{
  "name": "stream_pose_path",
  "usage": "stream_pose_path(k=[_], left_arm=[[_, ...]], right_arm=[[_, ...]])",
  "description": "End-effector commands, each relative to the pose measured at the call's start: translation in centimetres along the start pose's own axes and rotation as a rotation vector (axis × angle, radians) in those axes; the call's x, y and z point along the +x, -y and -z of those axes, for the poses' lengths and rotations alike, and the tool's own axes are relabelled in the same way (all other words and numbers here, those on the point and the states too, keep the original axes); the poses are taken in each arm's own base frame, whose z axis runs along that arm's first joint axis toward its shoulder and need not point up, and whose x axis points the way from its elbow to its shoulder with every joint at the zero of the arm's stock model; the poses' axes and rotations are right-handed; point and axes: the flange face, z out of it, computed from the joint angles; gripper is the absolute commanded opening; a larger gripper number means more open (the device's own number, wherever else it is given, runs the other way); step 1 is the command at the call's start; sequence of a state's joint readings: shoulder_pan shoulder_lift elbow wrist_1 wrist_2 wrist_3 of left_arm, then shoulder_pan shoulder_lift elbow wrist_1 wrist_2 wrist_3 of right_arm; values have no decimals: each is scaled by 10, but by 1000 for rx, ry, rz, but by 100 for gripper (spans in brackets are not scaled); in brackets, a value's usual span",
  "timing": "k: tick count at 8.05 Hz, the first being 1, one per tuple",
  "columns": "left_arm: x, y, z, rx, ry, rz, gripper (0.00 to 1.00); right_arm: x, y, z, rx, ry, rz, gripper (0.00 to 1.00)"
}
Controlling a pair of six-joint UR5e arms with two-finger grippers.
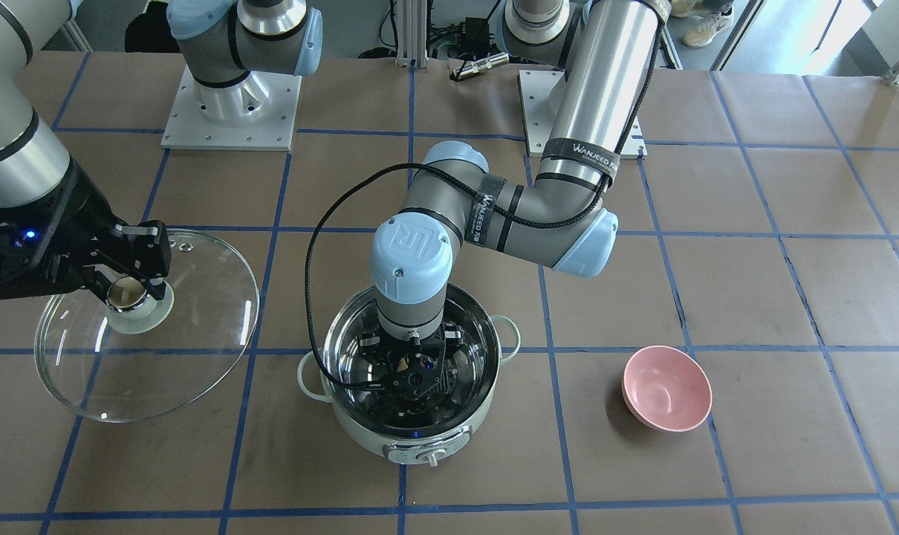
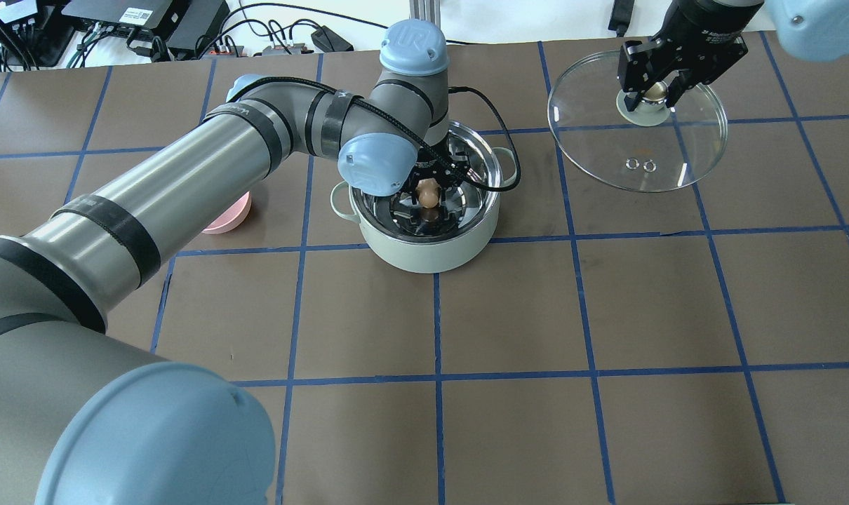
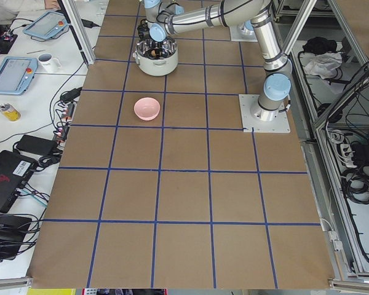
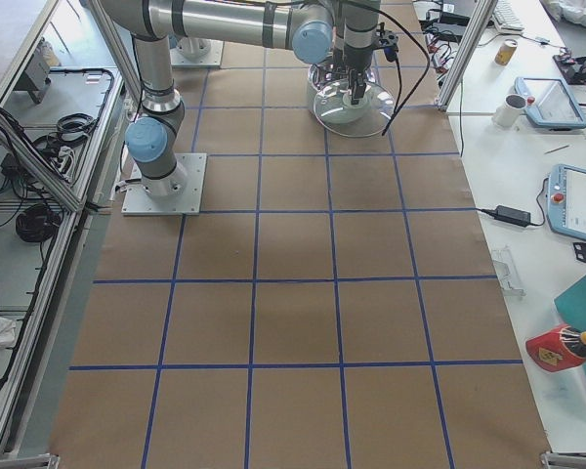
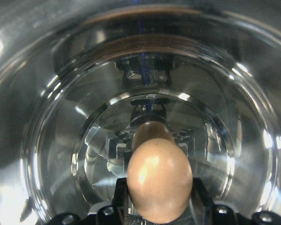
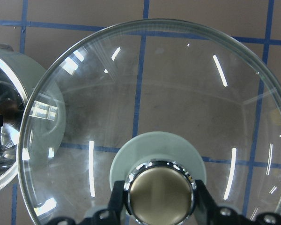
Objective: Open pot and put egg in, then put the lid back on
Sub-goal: 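Lower the egg into the pot and open the left gripper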
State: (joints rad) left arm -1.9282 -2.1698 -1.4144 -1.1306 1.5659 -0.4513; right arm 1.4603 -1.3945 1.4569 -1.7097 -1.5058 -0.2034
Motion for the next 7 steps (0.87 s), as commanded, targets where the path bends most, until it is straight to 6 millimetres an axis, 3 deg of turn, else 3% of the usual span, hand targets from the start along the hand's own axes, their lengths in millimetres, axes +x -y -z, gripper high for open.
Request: stream_pose_path(k=[1,2,4,5,6,7], left_arm=[[0,-1,0,-2,-6,-11,32],[0,-1,0,-2,-6,-13,42],[0,0,0,2,3,-16,73],[0,0,1,4,3,-17,77],[-1,0,4,8,1,-16,87],[-1,-1,12,18,-3,-16,88]], right_arm=[[0,0,-1,-5,-1,5,0],[0,-1,0,-3,-1,4,0],[0,0,-2,-6,-1,3,0],[0,0,-5,-10,2,2,0],[0,-1,-4,-10,2,3,0],[0,-1,-3,-9,3,-1,0]])
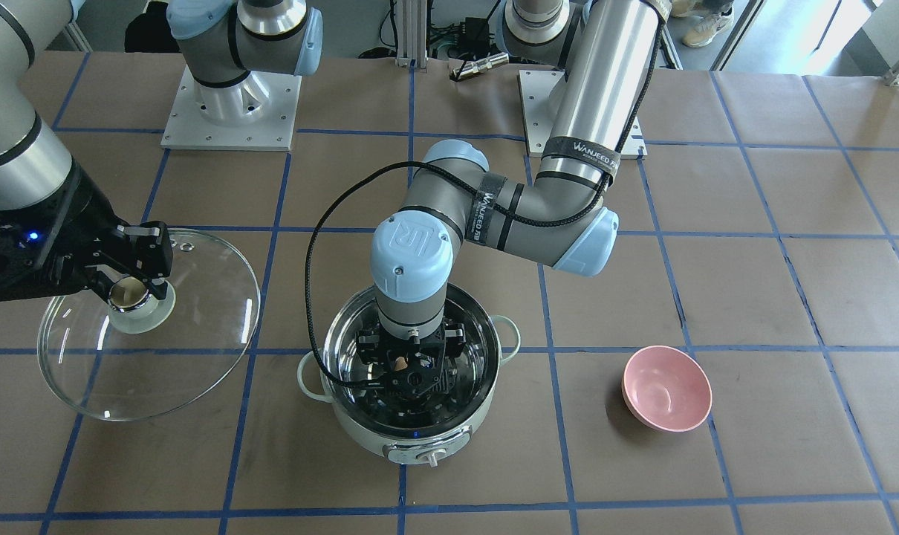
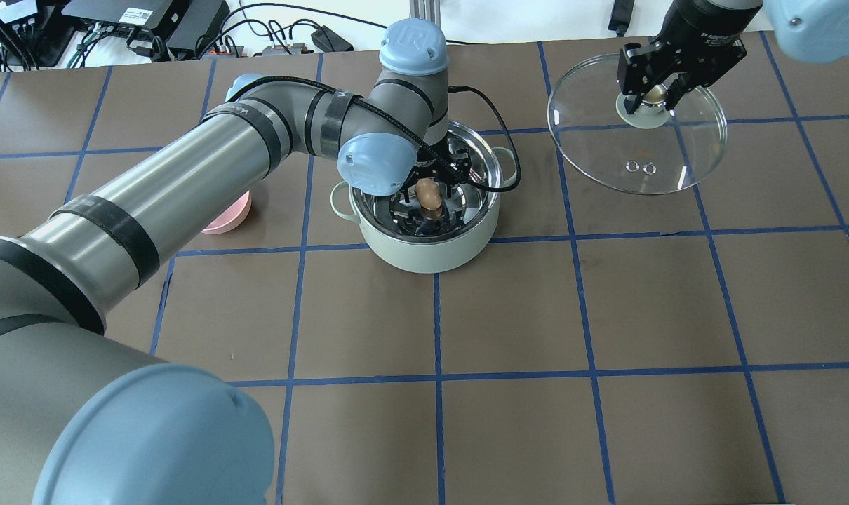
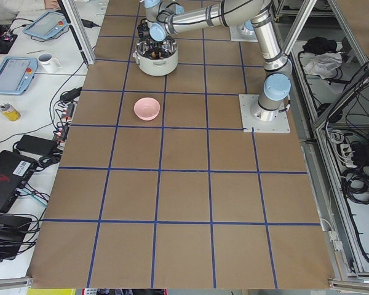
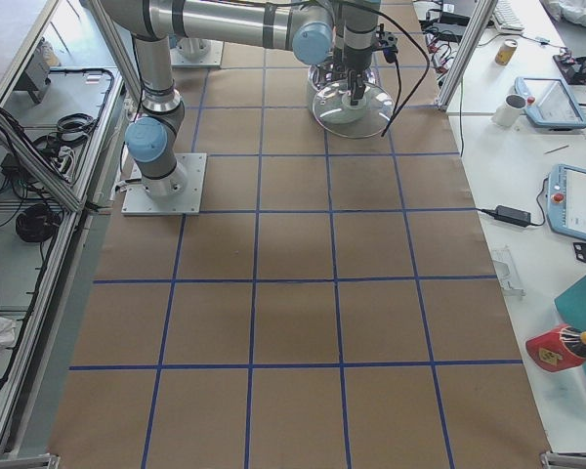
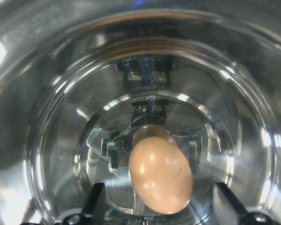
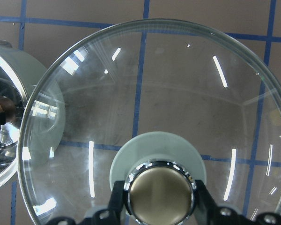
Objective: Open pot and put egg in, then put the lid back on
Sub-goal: 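Lower the egg into the pot and open the left gripper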
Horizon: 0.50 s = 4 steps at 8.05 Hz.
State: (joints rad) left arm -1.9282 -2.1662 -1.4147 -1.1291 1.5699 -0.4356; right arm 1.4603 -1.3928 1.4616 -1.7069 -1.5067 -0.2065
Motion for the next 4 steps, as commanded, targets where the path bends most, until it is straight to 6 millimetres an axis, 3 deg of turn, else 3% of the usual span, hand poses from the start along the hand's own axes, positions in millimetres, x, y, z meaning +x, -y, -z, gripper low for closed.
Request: stream_pose_path(k=[1,2,4], left_arm=[[-1,0,29,40,-16,3,90],[-4,-3,54,74,-32,5,94],[-32,-6,114,134,-37,41,100]], right_arm=[[-1,-1,1,0,0,-10,0],[-2,-2,2,2,2,-12,0],[-5,-2,2,3,2,-7,0]])
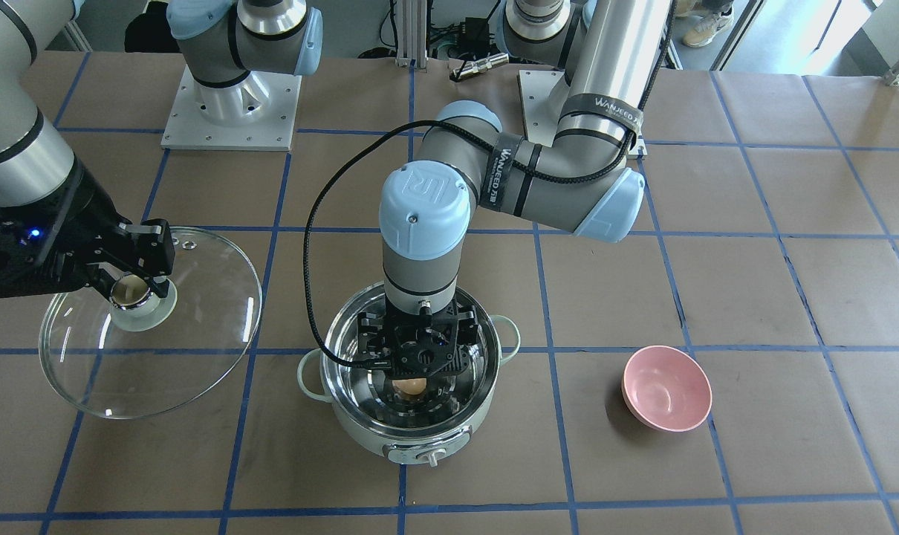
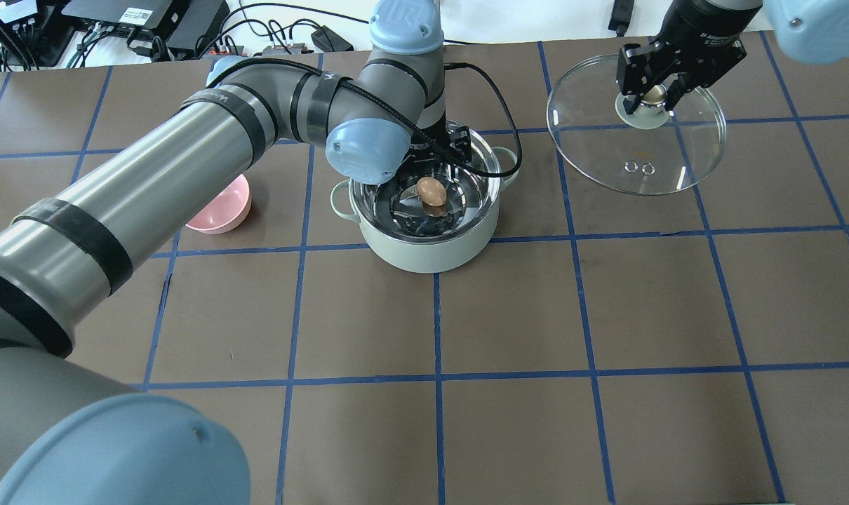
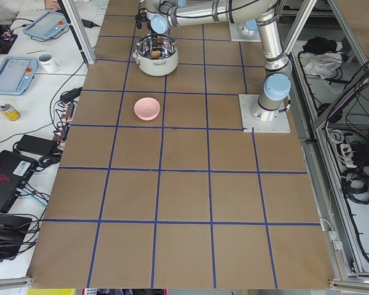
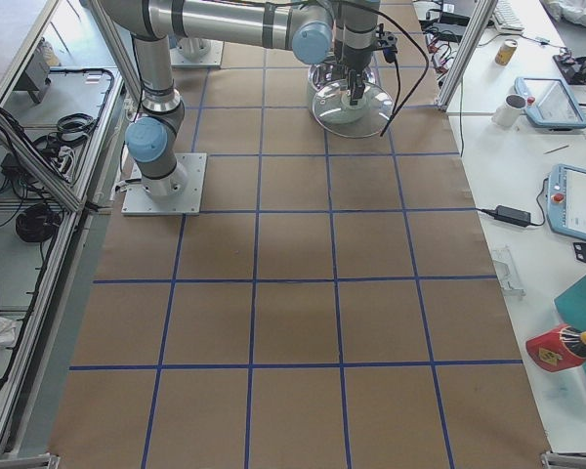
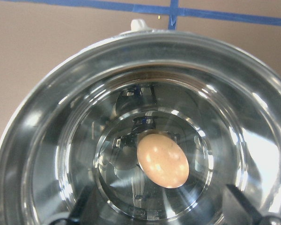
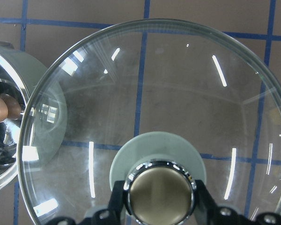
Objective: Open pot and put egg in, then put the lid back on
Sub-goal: 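Raise the left gripper away from the pot while the right gripper brings the lid back, then carry the glass lid over the pot with the right gripper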
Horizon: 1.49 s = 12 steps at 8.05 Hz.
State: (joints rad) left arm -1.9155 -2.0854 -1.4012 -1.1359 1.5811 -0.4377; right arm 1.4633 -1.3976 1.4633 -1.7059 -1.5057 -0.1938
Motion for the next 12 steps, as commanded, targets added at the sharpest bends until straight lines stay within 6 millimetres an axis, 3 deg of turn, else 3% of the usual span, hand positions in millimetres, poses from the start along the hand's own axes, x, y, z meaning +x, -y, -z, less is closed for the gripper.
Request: stream_pose_path(k=[1,2,4,6,7,8,9,11,12], left_arm=[[-45,0,81,44,-3,54,100],[-79,8,98,35,8,100,100],[-148,19,144,82,18,137,100],[-220,4,197,63,61,137,100],[-239,-6,226,104,84,123,100],[-250,-11,240,127,96,98,100],[-255,-13,245,135,100,95,100],[-251,-15,244,130,89,68,100],[-240,-17,239,116,84,42,100]], right_arm=[[-7,-1,0,0,0,10,0],[-22,-1,-2,-2,4,36,0],[-72,-2,-3,5,6,91,0],[-122,-4,-23,-30,7,180,0],[-164,-4,-37,-43,5,250,0],[-192,0,-42,-39,7,278,0],[-204,6,-45,-32,13,295,0],[-212,21,-61,2,35,304,0],[-218,24,-68,6,50,306,0]])
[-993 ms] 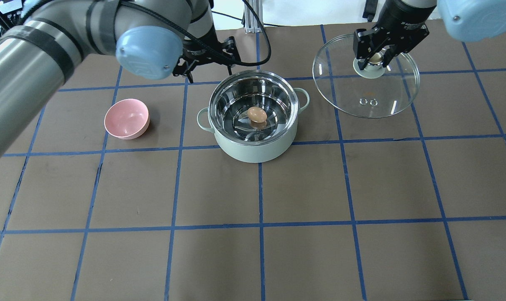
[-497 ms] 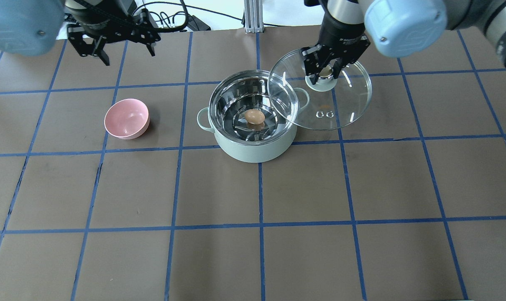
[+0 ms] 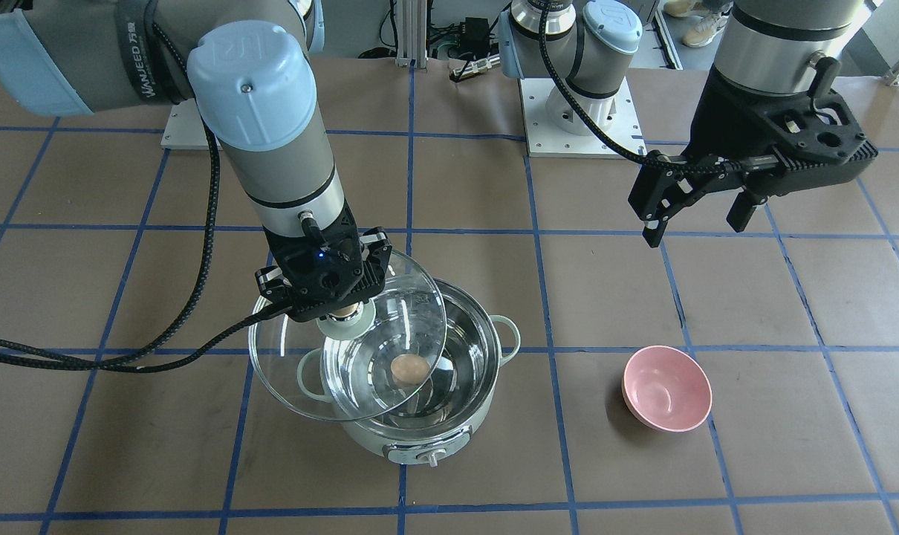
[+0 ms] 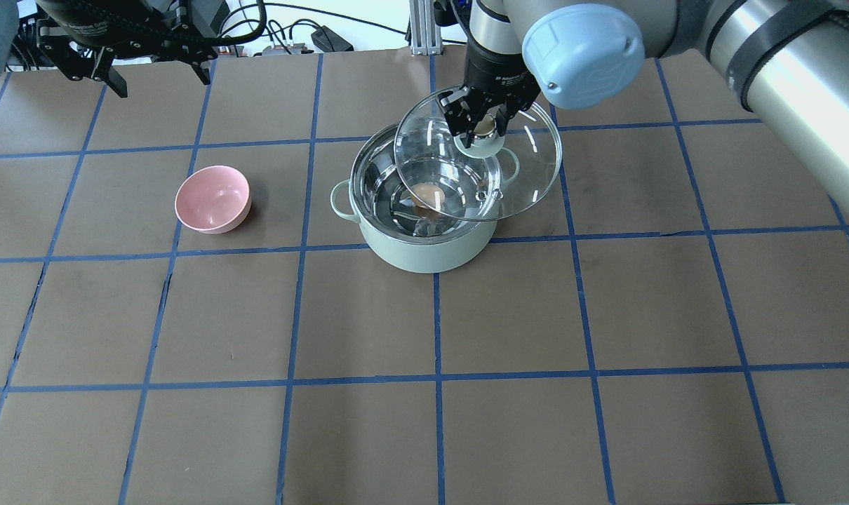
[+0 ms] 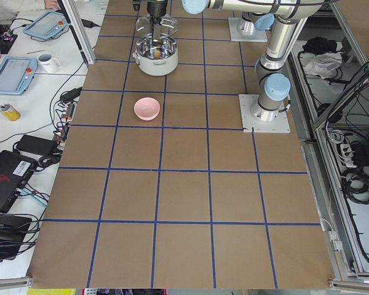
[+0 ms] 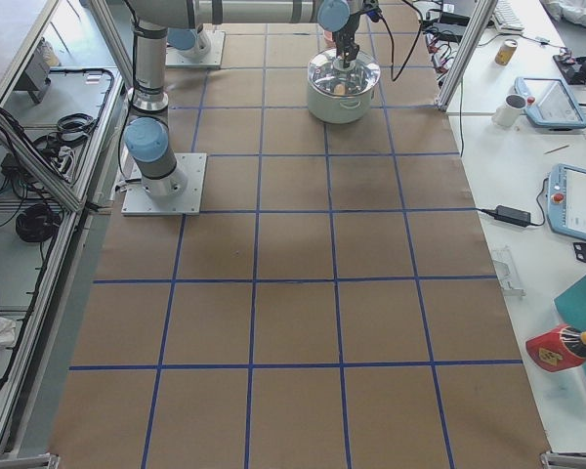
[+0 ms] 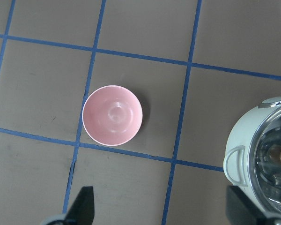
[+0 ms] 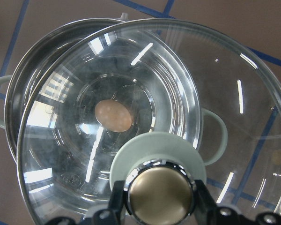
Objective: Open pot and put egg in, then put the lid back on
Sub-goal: 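Carry the glass lid over the pot with the right gripper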
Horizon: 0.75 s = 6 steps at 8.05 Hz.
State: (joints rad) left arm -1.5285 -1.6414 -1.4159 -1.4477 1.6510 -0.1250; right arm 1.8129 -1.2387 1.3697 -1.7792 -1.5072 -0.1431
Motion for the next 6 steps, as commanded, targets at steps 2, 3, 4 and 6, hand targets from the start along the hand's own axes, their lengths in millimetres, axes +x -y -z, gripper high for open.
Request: stream_pose_path(k=[2,3,4,6], left_arm=[[44,-28,-4,-66,-15,-103,100],[44,-35,-2,-98,-12,-109,100],[42,-48,1,-157,-5,-131,100],[50,-56,8,-167,-83,-148,100]], right_arm=[[-34,20,-33,23,26,13,0],[-41,21,-41,12,27,23,0],[-43,22,-44,11,28,26,0],[-58,22,-57,-7,30,46,0]])
